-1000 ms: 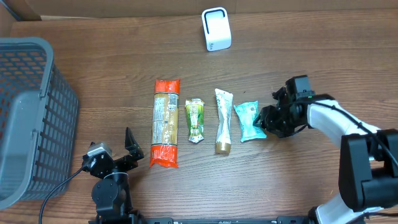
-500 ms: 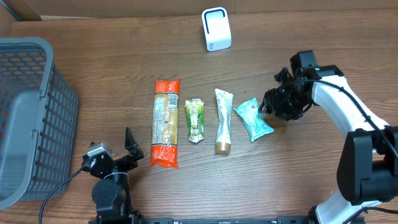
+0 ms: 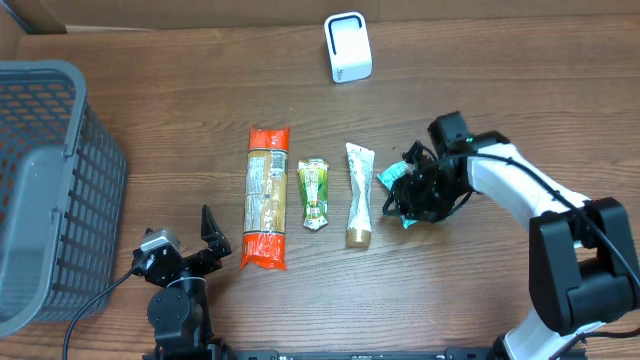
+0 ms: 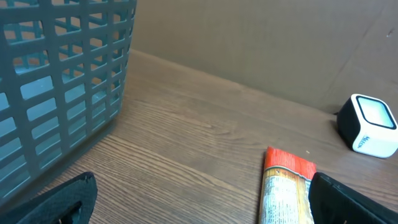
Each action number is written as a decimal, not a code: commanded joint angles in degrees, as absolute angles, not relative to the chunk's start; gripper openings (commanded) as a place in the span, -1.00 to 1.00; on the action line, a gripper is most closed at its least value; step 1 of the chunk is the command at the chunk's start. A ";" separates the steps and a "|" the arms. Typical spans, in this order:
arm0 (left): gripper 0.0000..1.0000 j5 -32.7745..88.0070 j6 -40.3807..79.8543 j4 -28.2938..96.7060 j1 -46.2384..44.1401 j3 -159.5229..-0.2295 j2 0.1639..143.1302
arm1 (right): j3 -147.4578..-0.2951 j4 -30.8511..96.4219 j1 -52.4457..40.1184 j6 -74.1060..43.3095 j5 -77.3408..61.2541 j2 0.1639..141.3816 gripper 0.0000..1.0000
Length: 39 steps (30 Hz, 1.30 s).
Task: Scan the item barcode
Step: 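Grasp the tissue pack with the right gripper and drag it right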
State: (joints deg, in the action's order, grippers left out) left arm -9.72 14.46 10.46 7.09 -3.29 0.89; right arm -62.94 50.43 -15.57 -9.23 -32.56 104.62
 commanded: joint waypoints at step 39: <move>0.99 -10.55 13.52 10.46 6.74 -3.25 0.25 | -50.09 24.75 3.81 -1.78 -43.51 109.30 0.21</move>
